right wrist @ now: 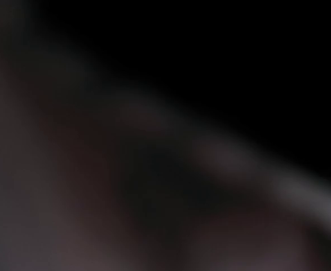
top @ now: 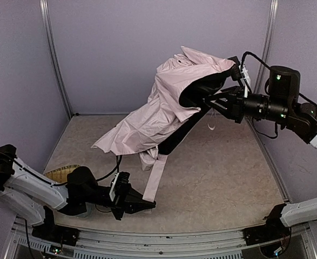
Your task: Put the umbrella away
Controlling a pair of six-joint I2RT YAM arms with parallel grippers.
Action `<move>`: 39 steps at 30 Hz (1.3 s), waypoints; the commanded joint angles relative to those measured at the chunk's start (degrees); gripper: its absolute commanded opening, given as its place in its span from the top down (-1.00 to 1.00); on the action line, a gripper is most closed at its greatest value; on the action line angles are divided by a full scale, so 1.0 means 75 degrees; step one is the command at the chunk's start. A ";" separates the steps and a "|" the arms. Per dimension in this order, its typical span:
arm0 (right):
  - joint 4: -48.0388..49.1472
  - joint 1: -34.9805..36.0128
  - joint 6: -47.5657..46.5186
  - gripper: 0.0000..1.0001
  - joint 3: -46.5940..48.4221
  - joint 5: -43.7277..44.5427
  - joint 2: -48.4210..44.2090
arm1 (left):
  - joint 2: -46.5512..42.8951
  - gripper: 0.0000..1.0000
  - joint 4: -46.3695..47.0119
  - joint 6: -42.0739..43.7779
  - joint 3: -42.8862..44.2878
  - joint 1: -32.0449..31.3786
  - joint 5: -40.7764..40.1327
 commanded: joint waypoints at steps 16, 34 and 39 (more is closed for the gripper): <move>0.2101 -0.0826 -0.0160 1.00 -0.1271 -0.2447 0.0155 | -0.2013 1.00 -0.4126 0.2134 0.0028 -0.1097 -0.2086; 0.2275 -0.0054 -0.0379 1.00 -0.1193 -0.7779 -0.0466 | 0.2878 1.00 -0.1354 0.1411 0.2776 0.2422 -0.0506; 0.1016 0.0538 -0.1346 1.00 -0.1435 -0.7231 -0.0485 | 0.4215 1.00 -0.2179 0.1285 0.5144 0.3270 0.0062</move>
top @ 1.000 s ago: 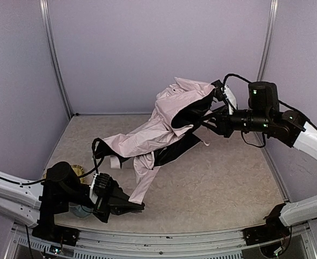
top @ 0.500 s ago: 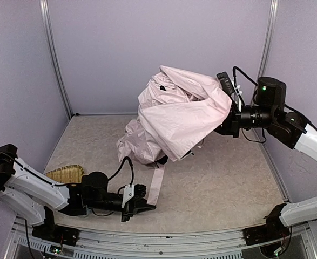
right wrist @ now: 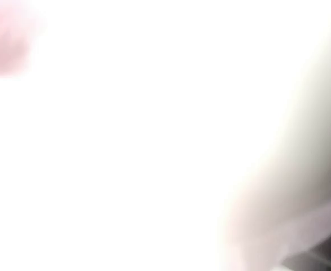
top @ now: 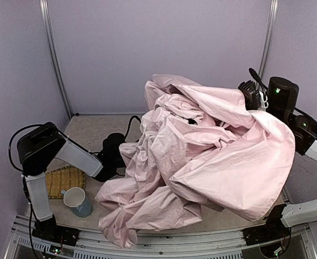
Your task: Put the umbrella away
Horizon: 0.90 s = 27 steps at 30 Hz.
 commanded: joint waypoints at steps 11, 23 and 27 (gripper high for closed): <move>-0.0403 0.0727 -0.0474 1.00 -0.3310 0.2170 -0.0281 | 0.0458 1.00 -0.0992 0.0111 0.3694 0.0892 0.0064; 0.0156 0.0483 0.0177 1.00 -0.3730 0.5847 0.1292 | -0.2337 1.00 0.0402 0.0468 0.2643 0.0425 0.0235; 0.0177 -0.0203 0.0546 1.00 -0.3387 0.7086 0.1644 | -0.3490 1.00 0.0376 0.1201 0.1882 -0.0207 0.0578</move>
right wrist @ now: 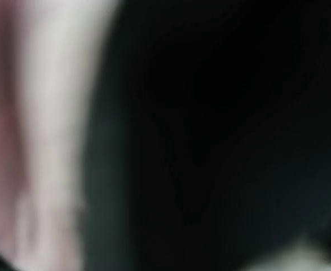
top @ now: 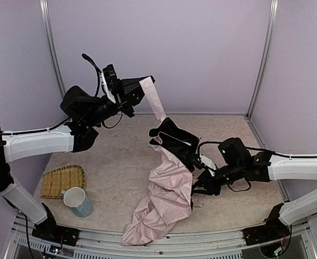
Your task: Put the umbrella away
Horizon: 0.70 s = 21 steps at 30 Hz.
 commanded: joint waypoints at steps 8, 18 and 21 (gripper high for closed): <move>0.1223 -0.1735 -0.0373 1.00 0.1854 0.4070 0.0130 | -0.2964 1.00 -0.2130 0.3598 -0.2458 -0.2635 -0.0196; 0.2123 -0.1698 -0.3378 1.00 0.3439 0.4217 -0.0301 | -0.2306 0.96 -0.2595 0.4359 -0.4187 -0.4446 -0.3377; 0.2703 -0.1391 -0.5070 1.00 0.3156 0.4399 -0.0547 | -0.1753 0.61 -0.2392 0.4670 -0.4200 -0.4669 -0.4555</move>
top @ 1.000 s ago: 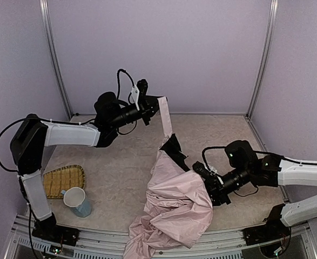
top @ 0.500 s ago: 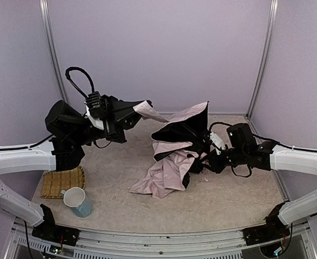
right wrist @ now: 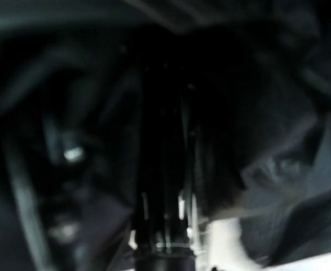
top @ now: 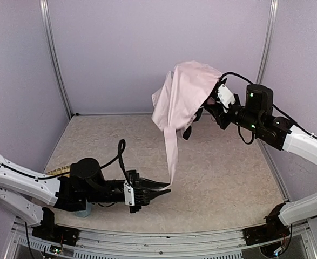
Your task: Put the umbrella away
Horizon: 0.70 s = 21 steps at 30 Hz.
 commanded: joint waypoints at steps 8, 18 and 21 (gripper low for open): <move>0.2252 0.0430 -0.5681 1.00 -0.0738 0.1130 -0.1034 | 0.0799 -0.53 -0.0405 -0.0193 -0.0818 -0.0286 -0.2365; 0.2239 0.1118 -0.7907 1.00 -0.1713 0.2263 -0.1553 | -0.0106 -0.42 0.1001 -0.3320 -0.1816 0.2023 -0.1040; 0.2297 0.1475 -0.7935 1.00 -0.2107 0.2456 -0.1654 | -0.0145 -0.70 0.2085 -0.4079 -0.1907 0.3019 0.0232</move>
